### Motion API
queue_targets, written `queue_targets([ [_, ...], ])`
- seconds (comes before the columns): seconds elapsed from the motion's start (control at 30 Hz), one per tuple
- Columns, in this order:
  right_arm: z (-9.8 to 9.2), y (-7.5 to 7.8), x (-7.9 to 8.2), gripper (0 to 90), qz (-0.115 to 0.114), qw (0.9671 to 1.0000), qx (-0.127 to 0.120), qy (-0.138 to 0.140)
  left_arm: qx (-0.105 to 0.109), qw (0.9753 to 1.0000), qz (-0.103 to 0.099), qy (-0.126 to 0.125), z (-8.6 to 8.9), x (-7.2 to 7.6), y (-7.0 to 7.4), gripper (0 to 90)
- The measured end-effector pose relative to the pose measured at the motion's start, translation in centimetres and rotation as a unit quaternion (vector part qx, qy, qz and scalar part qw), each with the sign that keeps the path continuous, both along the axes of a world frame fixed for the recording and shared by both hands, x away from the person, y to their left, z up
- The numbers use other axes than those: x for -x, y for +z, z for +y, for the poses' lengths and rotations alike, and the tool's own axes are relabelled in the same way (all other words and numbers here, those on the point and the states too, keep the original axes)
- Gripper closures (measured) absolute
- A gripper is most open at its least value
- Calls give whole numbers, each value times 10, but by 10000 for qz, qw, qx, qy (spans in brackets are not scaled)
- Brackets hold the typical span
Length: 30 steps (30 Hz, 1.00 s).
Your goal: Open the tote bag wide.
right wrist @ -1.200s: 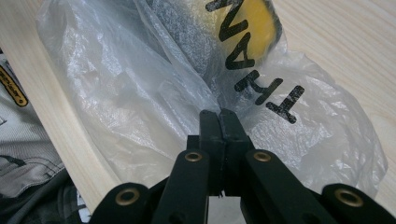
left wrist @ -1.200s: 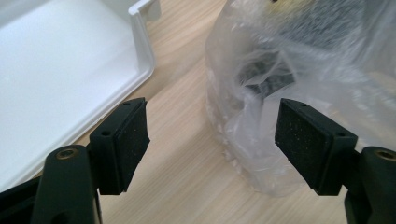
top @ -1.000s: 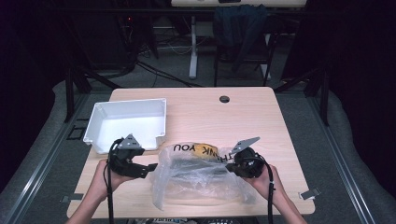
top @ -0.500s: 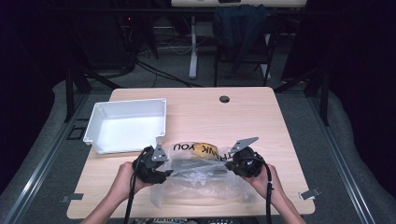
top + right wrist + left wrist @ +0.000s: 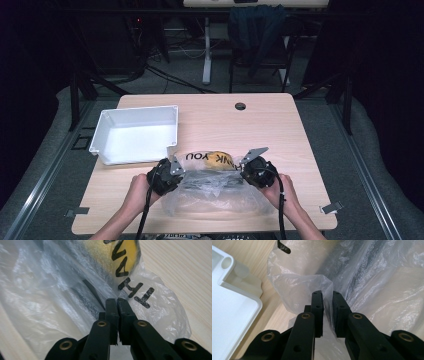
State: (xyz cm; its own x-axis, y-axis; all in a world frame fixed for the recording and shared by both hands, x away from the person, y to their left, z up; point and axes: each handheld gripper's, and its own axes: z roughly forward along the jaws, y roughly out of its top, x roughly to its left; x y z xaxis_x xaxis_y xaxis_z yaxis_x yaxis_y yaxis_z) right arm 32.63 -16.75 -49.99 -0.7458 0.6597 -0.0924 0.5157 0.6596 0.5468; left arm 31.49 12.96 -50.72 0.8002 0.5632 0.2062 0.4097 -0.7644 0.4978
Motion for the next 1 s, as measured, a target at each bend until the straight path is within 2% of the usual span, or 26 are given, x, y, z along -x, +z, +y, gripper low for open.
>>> queue_targets([
  [0.03, 1, -3, -1, 889, 14, 9998, 176, -6, -14, 10000, 7, 5, 1, -1, -1, 829],
  [0.07, 1, -3, -1, 889, 14, 9998, 176, -6, -30, 10000, -6, 10, 1, -1, -1, 829],
  [0.1, 1, -5, -1, 864, 110, 9995, 301, 24, -104, 9999, -43, 14, 1, -1, -1, 830],
  [0.23, -1, -6, -2, 854, 172, 9993, 342, -31, -159, 9998, -86, 19, 1, -1, -2, 850],
  [0.3, -1, -5, -2, 867, 150, 9991, 386, -11, -216, 9997, -103, -3, 0, -1, -3, 859],
  [0.37, 0, -4, -1, 866, -9, 9991, 421, -99, -264, 9995, -179, 21, -1, -1, -3, 867],
  [0.5, -1, -5, -4, 854, -143, 9985, 474, -231, -333, 9992, -220, 39, -4, -7, -5, 875],
  [0.57, -3, -7, -6, 831, -108, 9983, 483, -312, -416, 9989, -231, 41, -5, -9, -7, 878],
  [0.6, -4, -8, -6, 814, -50, 9979, 548, -351, -438, 9988, -222, 43, -5, -10, -8, 879],
  [0.63, -8, -10, -8, 790, 97, 9966, 722, -382, -406, 9989, -214, 67, -5, -11, -9, 879],
  [0.67, -8, -10, -8, 790, 97, 9966, 722, -382, -426, 9989, -200, 63, -5, -12, -9, 879],
  [0.7, -10, -11, -8, 804, 211, 9966, 687, -396, -415, 9989, -193, 67, -5, -12, -9, 879],
  [0.77, -10, -11, -8, 817, 225, 9967, 676, -396, -448, 9988, -209, 58, -4, -12, -9, 878],
  [0.8, -9, -12, -9, 836, 233, 9961, 751, -392, -464, 9986, -229, 58, -4, -12, -10, 878],
  [0.87, -8, -12, -9, 841, 168, 9960, 774, -402, -481, 9985, -245, 65, -4, -12, -10, 878],
  [1.0, -7, -13, -12, 846, -110, 9964, 628, -555, -450, 9985, -268, 128, -3, -14, -11, 878],
])
